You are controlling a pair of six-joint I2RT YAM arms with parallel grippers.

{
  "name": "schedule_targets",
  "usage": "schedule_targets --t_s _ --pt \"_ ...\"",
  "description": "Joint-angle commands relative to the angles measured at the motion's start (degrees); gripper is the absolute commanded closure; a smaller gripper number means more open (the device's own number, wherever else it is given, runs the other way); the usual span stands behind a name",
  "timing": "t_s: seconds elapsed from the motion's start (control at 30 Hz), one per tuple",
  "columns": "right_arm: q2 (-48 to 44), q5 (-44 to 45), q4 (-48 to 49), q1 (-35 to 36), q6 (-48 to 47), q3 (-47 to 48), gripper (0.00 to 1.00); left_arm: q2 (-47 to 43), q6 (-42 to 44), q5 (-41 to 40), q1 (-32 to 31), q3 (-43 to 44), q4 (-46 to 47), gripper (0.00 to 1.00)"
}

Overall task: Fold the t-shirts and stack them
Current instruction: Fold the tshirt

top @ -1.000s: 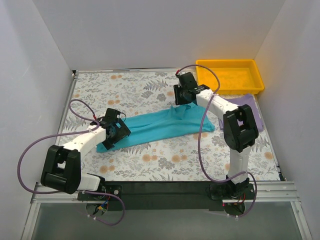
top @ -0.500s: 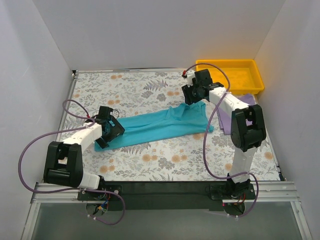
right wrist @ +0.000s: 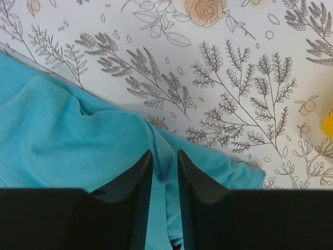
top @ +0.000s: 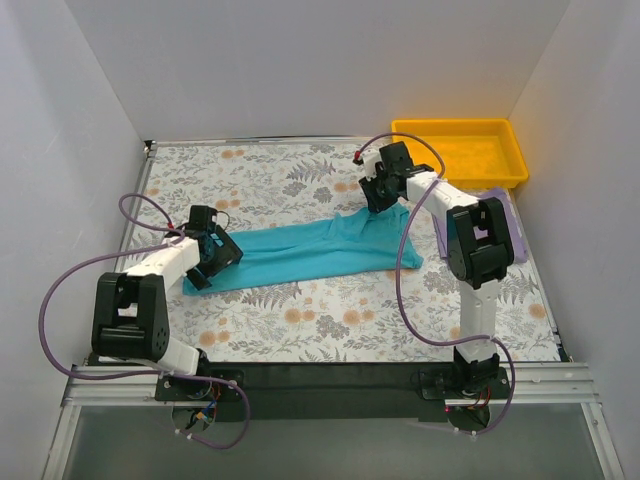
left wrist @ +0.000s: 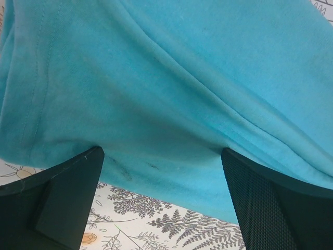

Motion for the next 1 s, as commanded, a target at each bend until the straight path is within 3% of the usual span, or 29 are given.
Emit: schedule_targets --t_s 0.0,0.1,0.17,0.5,0.97 --pt "0.2 0.6 0.5 0.0 -1.5 4.4 0.74 1.9 2.5 -1.8 1.2 -0.2 1.0 0.11" --pt "-0.5 0.4 0.2 -0.1 -1.8 5.0 0.94 1.3 3.4 -1.5 1.2 0.9 0.6 0.11" --pt "-1.5 0.1 -0.2 0.0 -1.7 5.1 0.99 1.0 3.8 -1.6 1.3 1.4 0.3 0.11" --pt "-8.5 2.5 -1.1 3.0 0.2 -1.9 0.99 -2.3 3.8 -1.4 1.2 3.6 -2.9 0.11" --pt "-18.7 16.7 -1.4 12.0 1.8 -16.9 0.99 -7.8 2.8 1.3 1.2 4.3 -6.2 0.11"
